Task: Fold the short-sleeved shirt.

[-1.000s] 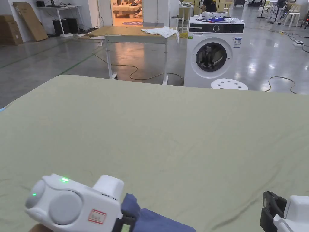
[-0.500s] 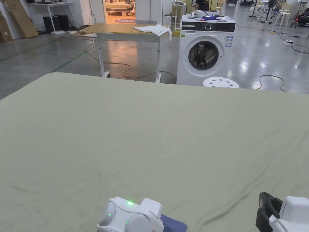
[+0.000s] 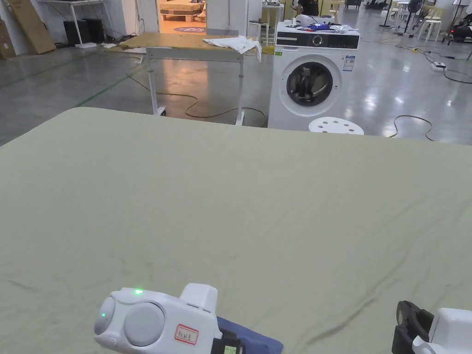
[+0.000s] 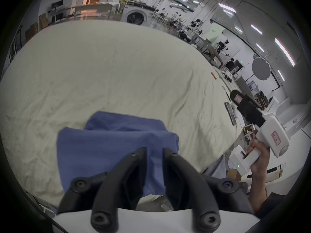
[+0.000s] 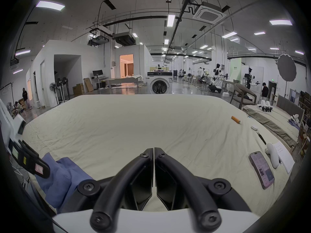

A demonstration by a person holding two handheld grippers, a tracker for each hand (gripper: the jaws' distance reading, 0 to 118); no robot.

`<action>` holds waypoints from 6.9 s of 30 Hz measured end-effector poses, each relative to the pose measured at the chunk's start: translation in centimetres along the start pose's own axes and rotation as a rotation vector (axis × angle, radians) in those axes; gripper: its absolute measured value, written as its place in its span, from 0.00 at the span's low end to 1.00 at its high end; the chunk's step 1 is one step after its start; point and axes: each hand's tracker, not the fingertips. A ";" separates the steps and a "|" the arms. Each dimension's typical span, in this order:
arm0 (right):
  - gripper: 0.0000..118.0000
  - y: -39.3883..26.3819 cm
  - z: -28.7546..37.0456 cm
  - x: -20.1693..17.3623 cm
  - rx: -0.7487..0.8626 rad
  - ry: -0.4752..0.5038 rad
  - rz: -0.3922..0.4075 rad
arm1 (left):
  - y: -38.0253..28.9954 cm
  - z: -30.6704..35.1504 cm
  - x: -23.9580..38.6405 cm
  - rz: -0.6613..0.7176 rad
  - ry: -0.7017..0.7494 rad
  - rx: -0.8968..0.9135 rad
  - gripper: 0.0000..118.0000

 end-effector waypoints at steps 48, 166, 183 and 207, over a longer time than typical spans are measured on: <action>0.00 1.6 2.6 -10.3 0.140 0.067 0.055 | -3.5 8.6 -6.5 -0.163 0.631 1.003 0.07; 0.00 3.9 -4.8 -5.5 0.110 0.014 -0.006 | 2.5 3.4 -3.4 -0.255 0.471 0.883 0.19; 0.00 3.9 -3.1 -6.7 0.228 -0.054 -0.031 | 2.3 2.9 -1.2 -0.134 0.525 0.997 0.00; 0.74 4.7 -3.5 -7.4 0.287 -0.112 -0.003 | 1.7 4.6 -1.7 -0.173 0.545 1.072 0.89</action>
